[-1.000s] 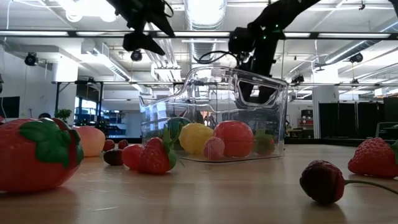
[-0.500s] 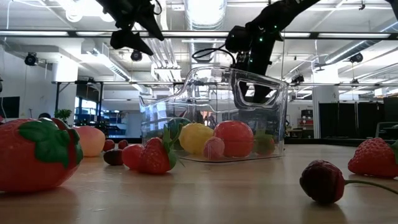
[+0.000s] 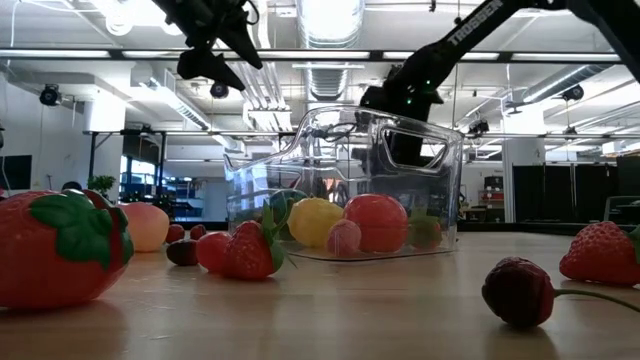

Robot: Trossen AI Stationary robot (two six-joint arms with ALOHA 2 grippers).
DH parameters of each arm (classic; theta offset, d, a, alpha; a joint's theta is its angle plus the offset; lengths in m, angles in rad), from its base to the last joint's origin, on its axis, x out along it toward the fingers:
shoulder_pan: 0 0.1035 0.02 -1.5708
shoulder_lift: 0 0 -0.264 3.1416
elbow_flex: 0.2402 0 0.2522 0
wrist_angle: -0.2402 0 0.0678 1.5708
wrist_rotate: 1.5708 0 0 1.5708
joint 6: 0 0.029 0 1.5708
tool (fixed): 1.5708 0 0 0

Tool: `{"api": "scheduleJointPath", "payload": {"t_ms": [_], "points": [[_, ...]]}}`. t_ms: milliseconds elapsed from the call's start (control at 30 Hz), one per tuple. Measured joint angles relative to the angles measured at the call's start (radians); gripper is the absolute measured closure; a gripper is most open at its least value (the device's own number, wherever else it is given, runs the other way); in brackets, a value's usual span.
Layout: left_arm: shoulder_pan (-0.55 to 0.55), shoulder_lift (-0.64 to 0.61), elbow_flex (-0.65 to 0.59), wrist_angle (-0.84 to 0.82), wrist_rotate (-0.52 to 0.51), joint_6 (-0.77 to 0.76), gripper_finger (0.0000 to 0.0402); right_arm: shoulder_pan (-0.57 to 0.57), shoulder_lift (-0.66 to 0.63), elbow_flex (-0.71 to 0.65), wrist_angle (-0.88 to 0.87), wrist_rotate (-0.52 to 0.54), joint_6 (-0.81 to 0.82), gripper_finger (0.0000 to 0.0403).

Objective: Pick and placing Produce into tupperware
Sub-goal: Put the red apple into the transparent bin

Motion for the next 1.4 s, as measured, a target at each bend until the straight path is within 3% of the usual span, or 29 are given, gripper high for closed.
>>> {"api": "scheduleJointPath", "payload": {"t_ms": [600, 867, 1400], "points": [[0.0, 0.0, 0.0, 0.0, 0.0, -0.008, 0.012, -0.026, 0.265, 0.344, -0.167, -0.001, -0.094, 0.0072], [0.0, 0.0, 0.0, 0.0, 0.0, -0.014, 0.012, -0.027, 0.288, 0.348, -0.253, 0.001, -0.142, 0.0075], [0.0, 0.0, 0.0, 0.001, 0.0, -0.037, 0.012, -0.027, 0.288, 0.337, -0.24, 0.003, -0.306, 0.0077]]}}
